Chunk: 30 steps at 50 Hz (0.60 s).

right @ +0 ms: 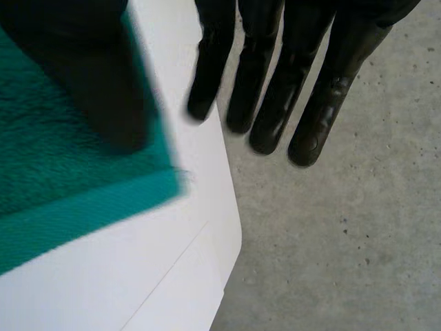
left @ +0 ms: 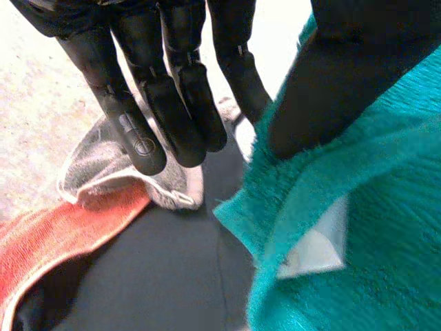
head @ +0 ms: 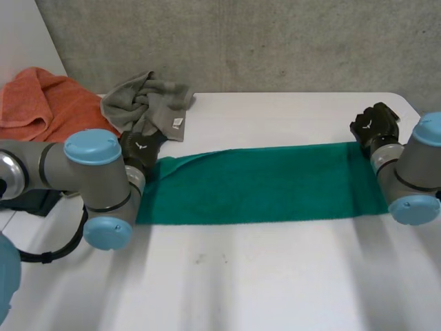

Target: Fold the laundry.

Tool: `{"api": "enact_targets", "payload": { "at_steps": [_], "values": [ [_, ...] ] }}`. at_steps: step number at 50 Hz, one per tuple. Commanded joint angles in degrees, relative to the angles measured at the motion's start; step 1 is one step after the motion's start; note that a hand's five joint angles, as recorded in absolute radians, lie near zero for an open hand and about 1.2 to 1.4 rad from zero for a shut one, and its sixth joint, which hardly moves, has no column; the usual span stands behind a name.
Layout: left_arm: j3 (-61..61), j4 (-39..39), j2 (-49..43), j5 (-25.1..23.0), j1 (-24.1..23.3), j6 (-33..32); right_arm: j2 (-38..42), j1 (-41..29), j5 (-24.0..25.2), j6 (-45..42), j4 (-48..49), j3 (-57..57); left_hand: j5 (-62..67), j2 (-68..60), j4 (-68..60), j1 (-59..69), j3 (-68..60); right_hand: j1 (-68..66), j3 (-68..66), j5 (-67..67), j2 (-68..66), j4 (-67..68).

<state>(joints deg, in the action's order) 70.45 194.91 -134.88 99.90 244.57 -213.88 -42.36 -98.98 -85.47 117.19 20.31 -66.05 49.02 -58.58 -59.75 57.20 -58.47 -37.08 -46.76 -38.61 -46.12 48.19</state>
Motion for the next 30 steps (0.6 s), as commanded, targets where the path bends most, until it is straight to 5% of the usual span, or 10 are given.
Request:
{"api": "enact_targets", "payload": {
  "at_steps": [1,7,14,20,30],
  "values": [
    [-2.08,4.51,-0.22,0.38,-0.14,-1.53,5.35,-0.69,-0.92,0.93,2.02,6.98,-48.81,48.36,49.53,-46.99,48.26,27.08,36.76,38.61,36.12,-38.19],
    [-0.32,4.96,3.56,0.73,-2.43,-1.54,2.29,-0.78,-1.1,6.72,2.98,7.87,-48.81,48.36,49.53,-46.99,48.26,27.08,36.76,38.61,36.12,-38.19],
    [10.39,4.78,13.93,-0.06,-4.1,-1.36,-10.89,-0.08,0.04,19.3,-1.75,-1.08,-48.81,48.36,49.53,-46.99,48.26,27.08,36.76,38.61,36.12,-38.19],
    [17.86,5.04,18.86,-0.67,-4.54,-1.45,-18.89,3.34,4.16,20.88,-11.76,-10.39,-48.98,48.53,49.7,-47.16,48.43,27.08,36.76,38.61,36.12,-38.19],
    [19.28,5.04,15.79,-6.47,-3.14,-1.98,-21.19,7.48,6.81,20.62,-19.08,-19.54,-48.81,48.36,49.53,-46.99,48.26,27.08,36.76,38.61,36.12,-38.19]
  ]
}}
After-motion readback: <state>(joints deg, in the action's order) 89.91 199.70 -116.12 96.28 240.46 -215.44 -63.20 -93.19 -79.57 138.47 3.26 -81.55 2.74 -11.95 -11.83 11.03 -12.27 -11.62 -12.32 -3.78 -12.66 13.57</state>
